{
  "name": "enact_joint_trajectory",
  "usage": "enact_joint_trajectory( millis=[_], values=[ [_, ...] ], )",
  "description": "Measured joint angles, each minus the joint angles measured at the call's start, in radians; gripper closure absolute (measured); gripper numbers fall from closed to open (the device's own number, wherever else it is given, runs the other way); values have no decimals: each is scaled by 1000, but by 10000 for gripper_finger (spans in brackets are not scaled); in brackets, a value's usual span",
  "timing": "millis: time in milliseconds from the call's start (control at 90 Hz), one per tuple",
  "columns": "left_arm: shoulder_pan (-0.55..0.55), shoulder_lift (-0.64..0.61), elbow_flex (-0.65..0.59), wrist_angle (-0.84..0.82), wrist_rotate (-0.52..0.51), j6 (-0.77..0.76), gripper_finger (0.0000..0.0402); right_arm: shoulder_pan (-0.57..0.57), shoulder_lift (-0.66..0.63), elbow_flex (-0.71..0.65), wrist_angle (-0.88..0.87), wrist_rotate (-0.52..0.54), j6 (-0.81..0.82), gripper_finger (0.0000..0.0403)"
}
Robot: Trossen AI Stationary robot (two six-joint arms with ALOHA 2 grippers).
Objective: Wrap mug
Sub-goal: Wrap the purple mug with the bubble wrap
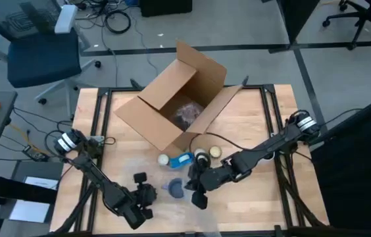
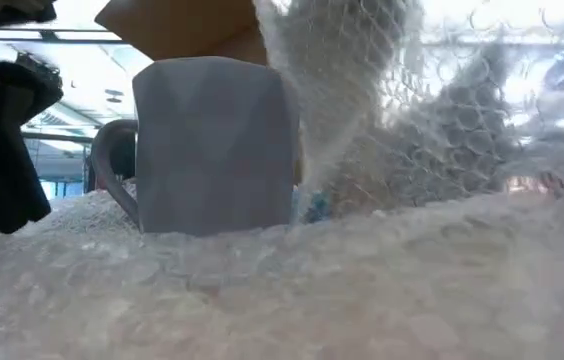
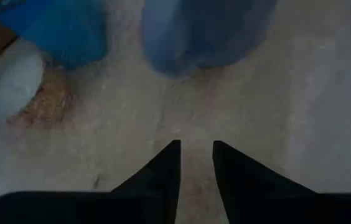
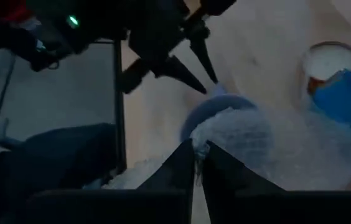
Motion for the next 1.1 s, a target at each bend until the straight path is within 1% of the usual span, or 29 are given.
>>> enact_joint_trajectory(
  millis=[100,200,244,344,378,444,556,689,822,867,922,1022,1100],
  values=[
    [-1,-23,49,-106,83,58,321,-7,34,1,22,-29,-2,403],
    [-2,-53,102,-224,99,78,321,-13,81,-1,55,-42,-24,403],
    [-2,-73,123,-259,81,80,321,-13,94,-2,84,-36,-46,403],
    [-9,-129,144,-283,-19,97,321,-12,112,-1,138,-24,-102,403],
    [-10,-151,144,-268,-55,117,321,-12,114,-1,143,-24,-122,403],
    [-13,-191,144,-205,-93,182,319,-12,114,-1,153,-18,-160,403],
    [-9,-236,144,-58,-126,367,306,-5,114,0,167,7,-249,403],
    [28,-249,144,134,-138,579,273,7,113,0,171,10,-304,403],
    [81,-212,144,206,-135,756,232,19,113,0,196,18,-335,398],
    [106,-201,144,216,-126,787,217,20,113,0,196,14,-339,395],
    [134,-195,144,233,-88,803,200,24,112,0,187,7,-337,390],
    [190,-191,144,248,34,810,176,28,112,0,174,6,-338,381],
    [226,-189,144,260,139,817,168,29,112,0,173,2,-345,375]
  ],
)
